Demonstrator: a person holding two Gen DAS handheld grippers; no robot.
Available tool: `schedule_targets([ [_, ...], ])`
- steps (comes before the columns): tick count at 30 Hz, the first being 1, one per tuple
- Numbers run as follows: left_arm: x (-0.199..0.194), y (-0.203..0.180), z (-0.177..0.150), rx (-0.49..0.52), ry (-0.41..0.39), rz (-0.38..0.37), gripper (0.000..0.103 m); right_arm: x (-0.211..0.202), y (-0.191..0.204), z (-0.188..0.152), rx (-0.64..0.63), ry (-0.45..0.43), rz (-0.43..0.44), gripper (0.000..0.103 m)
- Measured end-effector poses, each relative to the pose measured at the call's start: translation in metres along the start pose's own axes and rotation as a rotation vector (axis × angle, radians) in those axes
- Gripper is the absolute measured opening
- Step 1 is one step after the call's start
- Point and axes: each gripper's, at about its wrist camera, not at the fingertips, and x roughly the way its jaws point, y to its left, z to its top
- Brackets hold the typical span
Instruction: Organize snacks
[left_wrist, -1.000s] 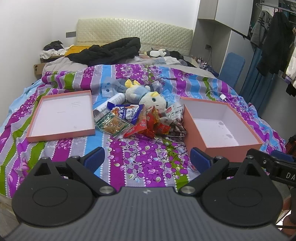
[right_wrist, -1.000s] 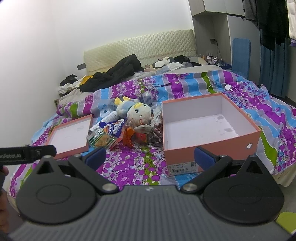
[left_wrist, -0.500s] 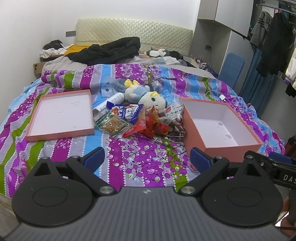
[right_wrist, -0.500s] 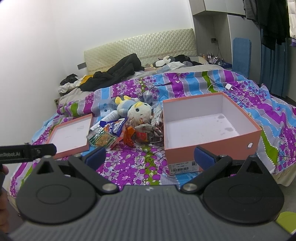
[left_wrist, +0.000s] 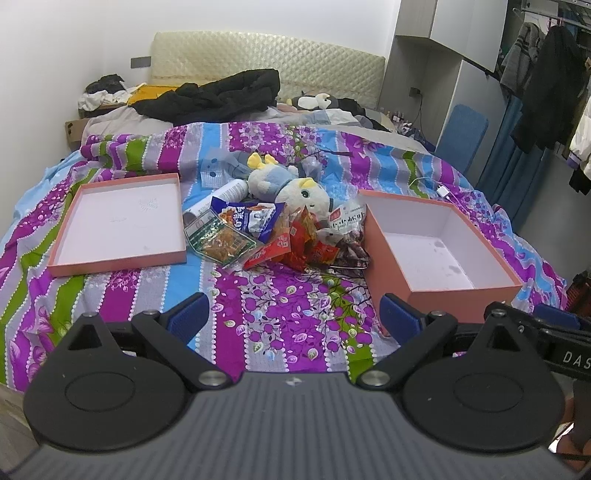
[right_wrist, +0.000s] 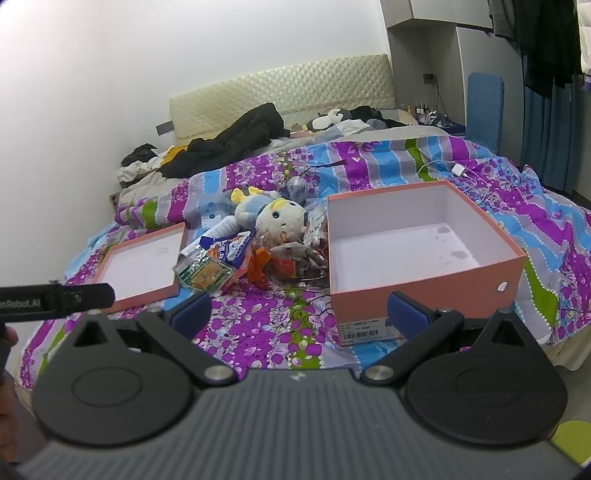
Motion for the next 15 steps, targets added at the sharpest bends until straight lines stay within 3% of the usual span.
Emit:
schedule_targets([
  [15,0.02,0.01,-0.005,-0.019,0.035,-0.019,0.1,0.012,-0.001,-0.003,0.0,0.029,-0.001,0.103],
])
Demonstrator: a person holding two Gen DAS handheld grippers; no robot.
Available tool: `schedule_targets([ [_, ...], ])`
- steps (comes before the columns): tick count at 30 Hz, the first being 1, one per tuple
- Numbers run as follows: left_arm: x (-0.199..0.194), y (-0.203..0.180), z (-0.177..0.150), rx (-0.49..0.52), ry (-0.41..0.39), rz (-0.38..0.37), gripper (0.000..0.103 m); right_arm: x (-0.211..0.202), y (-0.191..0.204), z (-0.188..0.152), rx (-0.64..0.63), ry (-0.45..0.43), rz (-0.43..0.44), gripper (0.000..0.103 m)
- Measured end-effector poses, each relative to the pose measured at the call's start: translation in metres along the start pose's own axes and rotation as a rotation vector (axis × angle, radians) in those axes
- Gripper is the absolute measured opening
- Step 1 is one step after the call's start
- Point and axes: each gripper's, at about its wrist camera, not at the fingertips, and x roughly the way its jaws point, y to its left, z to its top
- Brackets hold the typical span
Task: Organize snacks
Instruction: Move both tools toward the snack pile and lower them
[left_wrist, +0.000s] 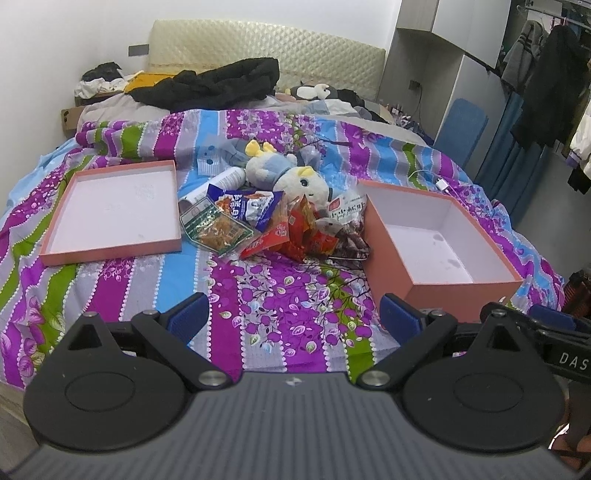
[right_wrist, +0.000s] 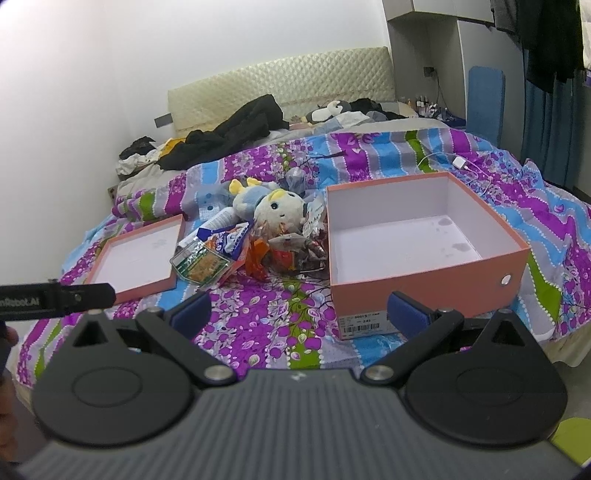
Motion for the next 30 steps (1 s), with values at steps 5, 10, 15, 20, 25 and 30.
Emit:
schedule_targets([
  [5,0.006,0.003,0.0,0.0,0.005,-0.005,0.1,0.007,0.0,-0.003,0.005,0.013,-0.006,0.103],
  [10,0.017,0.008,-0.001,0.006,0.012,-0.011,0.1,0.014,-0.002,-0.007,0.006,0.025,-0.008,0.103],
  [15,0.034,0.013,-0.002,0.015,0.032,-0.023,0.1,0.023,-0.01,-0.012,0.033,0.032,-0.027,0.103],
  [20,0.057,0.017,-0.005,0.042,0.042,-0.03,0.1,0.04,-0.003,-0.017,0.005,0.046,0.005,0.103],
  [25,0.08,0.03,-0.005,0.038,0.028,-0.056,0.099,0.059,0.007,-0.023,-0.043,0.054,0.026,0.099],
  [30,0.103,0.038,0.002,0.06,0.017,-0.09,0.099,0.074,0.019,-0.022,-0.098,0.052,0.055,0.084],
])
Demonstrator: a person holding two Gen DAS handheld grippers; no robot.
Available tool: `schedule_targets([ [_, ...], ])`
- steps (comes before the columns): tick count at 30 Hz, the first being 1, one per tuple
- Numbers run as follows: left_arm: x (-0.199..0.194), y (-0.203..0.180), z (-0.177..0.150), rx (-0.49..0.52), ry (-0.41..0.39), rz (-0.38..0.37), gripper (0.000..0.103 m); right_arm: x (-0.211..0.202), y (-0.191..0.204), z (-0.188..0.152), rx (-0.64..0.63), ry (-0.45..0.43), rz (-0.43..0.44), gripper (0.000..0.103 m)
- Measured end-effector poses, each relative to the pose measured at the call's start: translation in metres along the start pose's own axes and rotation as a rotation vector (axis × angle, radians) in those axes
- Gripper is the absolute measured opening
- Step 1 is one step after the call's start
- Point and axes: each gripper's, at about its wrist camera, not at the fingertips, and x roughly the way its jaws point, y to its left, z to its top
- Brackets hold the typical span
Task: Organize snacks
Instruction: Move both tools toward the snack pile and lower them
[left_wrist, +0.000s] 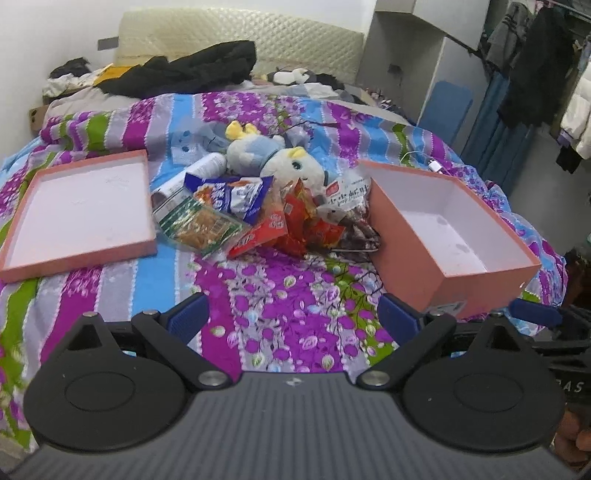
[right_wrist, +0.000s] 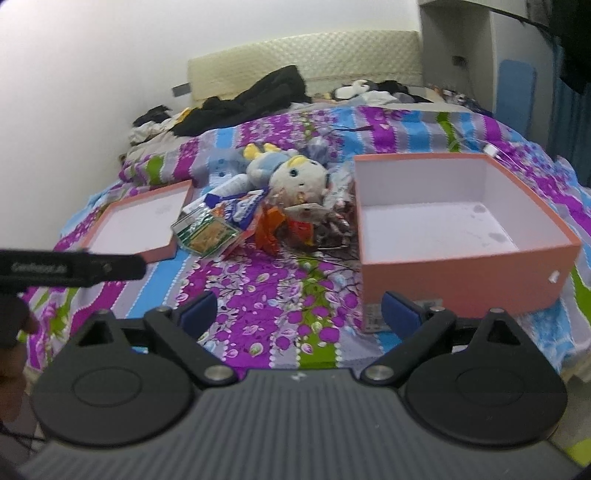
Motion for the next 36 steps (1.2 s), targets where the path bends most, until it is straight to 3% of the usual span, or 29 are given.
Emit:
schedule_targets([
  [5,0.026,0.006,0.01,0.009,0.005,-0.037,0.099,0.02,0.012,0.001,-0.057,0.007,0.03,0.077],
  [10,0.056,0.019,0.019,-0.018,0.011,-0.074,0.098,0.048,0.03,0.0,-0.15,-0.018,0.063,0.076],
  [15,0.092,0.04,0.031,-0.08,0.031,-0.116,0.098,0.092,0.033,-0.003,-0.179,0.015,0.079,0.076],
  [21,0.139,0.06,0.049,-0.122,0.05,-0.143,0.098,0.142,0.033,-0.001,-0.214,0.014,0.055,0.076],
  [28,0.201,0.058,0.06,0.05,0.139,-0.109,0.094,0.194,0.031,0.004,-0.234,0.02,0.076,0.073],
  [31,0.221,0.06,0.062,0.1,0.168,-0.111,0.091,0.213,0.032,0.005,-0.252,0.027,0.068,0.068],
  [36,0.247,0.055,0.062,0.191,0.184,-0.099,0.08,0.244,0.032,0.005,-0.281,0.042,0.081,0.051],
])
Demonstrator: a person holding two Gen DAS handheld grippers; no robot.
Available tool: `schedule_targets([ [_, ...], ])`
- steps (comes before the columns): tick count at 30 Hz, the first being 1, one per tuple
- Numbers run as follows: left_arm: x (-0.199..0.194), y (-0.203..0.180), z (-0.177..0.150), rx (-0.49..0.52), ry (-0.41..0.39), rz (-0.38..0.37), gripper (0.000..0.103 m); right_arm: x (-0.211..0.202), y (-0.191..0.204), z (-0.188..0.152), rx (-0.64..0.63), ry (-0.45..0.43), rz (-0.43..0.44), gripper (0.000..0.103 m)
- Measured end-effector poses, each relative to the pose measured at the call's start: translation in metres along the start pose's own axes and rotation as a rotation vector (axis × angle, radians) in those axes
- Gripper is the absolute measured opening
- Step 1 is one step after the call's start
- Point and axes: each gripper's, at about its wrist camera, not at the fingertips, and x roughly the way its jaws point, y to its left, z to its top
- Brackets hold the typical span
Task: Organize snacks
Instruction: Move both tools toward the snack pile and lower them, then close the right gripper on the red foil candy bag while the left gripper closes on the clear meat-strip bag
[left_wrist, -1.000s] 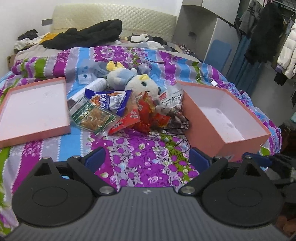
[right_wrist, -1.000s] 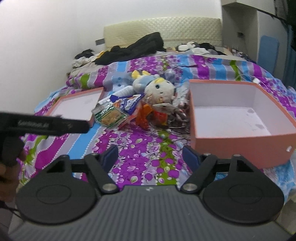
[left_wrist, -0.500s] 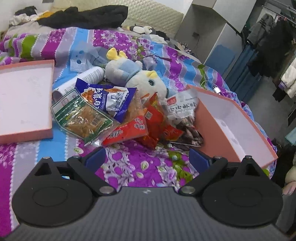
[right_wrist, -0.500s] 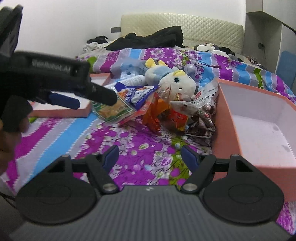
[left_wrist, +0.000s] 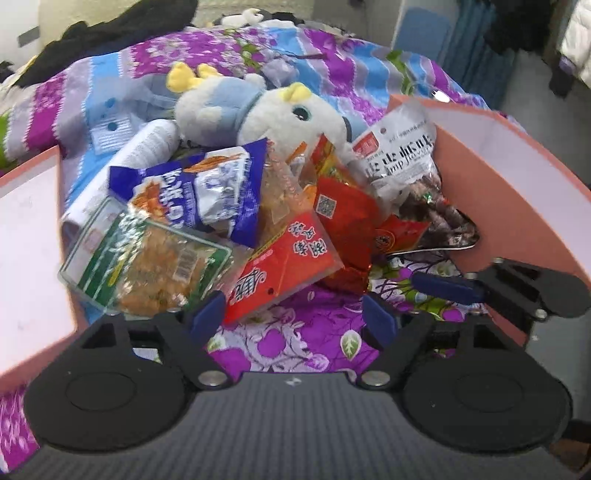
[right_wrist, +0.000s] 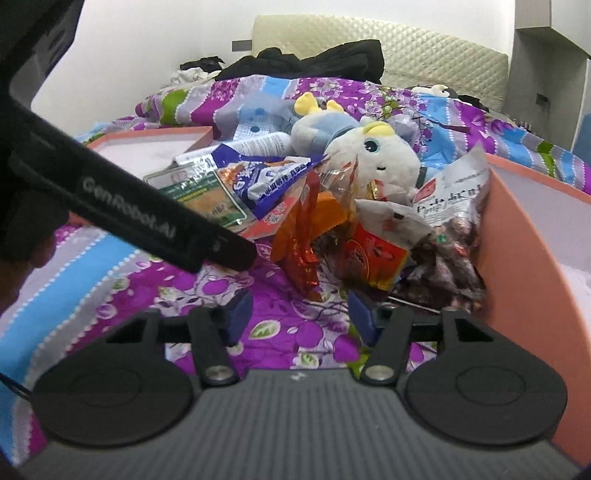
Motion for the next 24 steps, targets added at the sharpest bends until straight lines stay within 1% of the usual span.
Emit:
schedule_targets([
  [1,0.005,0.0,0.001,0.013,0.003,0.002,0.078,0.005,-0.001,0.0,-0.006,0.004,0.006,0.049],
  [2,0.011,-0.001,0.003,0.03,0.006,0.008,0.074,0.011,-0.001,0.0,-0.016,0.005,0.006,0.047],
  [4,0.019,-0.003,0.005,0.062,0.01,0.016,0.069,0.019,0.0,0.0,-0.041,0.001,-0.002,0.045],
  [6,0.027,-0.004,0.006,0.086,0.014,0.02,0.057,0.024,-0.001,0.0,-0.045,-0.005,-0.008,0.044],
  [7,0.03,-0.004,0.007,0.092,0.011,0.022,0.054,0.027,-0.001,0.0,-0.043,-0.005,-0.011,0.044],
  [8,0.031,-0.004,0.008,0.096,0.006,0.026,0.048,0.029,-0.001,0.0,-0.044,-0.005,-0.014,0.041],
  [10,0.032,-0.005,0.008,0.098,-0.004,0.025,0.043,0.032,-0.002,0.001,-0.05,-0.011,-0.017,0.035],
  [12,0.032,-0.007,0.007,0.106,-0.014,0.028,0.031,0.033,-0.001,0.002,-0.051,-0.022,-0.012,0.024],
  [13,0.031,-0.009,0.006,0.112,-0.014,0.029,0.026,0.033,-0.001,0.003,-0.047,-0.024,-0.005,0.024],
  [14,0.03,-0.011,0.005,0.114,-0.014,0.027,0.016,0.032,-0.001,0.003,-0.045,-0.026,-0.001,0.024],
  [15,0.027,-0.012,0.004,0.112,-0.018,0.031,0.012,0.03,0.0,0.004,-0.046,-0.028,0.002,0.023],
  [18,0.02,-0.016,0.002,0.106,-0.039,0.044,0.006,0.021,0.002,0.003,-0.052,-0.036,0.005,0.02],
  [24,-0.012,-0.026,-0.002,0.095,-0.08,0.044,0.003,-0.011,0.006,-0.005,-0.026,-0.022,0.014,0.019],
])
